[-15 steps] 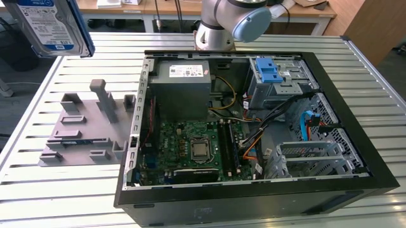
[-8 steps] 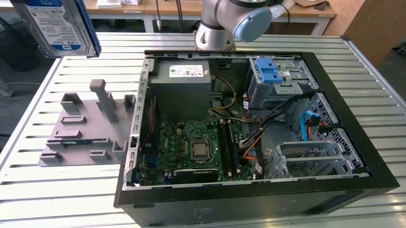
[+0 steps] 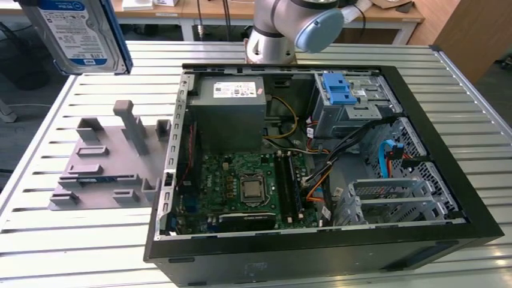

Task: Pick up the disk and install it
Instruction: 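Pick up the disk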

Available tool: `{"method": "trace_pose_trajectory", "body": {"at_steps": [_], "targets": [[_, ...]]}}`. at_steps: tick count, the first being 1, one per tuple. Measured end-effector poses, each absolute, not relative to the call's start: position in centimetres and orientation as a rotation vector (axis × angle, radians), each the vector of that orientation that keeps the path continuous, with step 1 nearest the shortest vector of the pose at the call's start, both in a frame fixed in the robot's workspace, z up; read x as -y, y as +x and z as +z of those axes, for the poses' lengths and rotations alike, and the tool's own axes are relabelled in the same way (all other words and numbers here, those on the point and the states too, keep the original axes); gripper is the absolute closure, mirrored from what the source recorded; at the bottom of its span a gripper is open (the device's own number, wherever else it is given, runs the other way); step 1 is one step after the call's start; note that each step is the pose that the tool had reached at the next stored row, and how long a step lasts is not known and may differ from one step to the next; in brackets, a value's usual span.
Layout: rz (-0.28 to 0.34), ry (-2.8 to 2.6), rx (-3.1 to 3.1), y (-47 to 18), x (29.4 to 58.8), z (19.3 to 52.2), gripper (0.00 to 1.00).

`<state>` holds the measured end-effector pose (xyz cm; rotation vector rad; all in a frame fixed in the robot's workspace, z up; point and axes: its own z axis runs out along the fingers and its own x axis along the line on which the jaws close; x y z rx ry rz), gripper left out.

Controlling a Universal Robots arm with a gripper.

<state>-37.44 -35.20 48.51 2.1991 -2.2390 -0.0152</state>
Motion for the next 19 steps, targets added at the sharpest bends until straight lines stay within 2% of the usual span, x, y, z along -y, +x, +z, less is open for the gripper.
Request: {"method": "trace_pose_trajectory", "body": {"at_steps": [19], "targets": [[-0.015, 2.199, 2.239, -34.8, 36.6, 48.4, 0.64]]}}
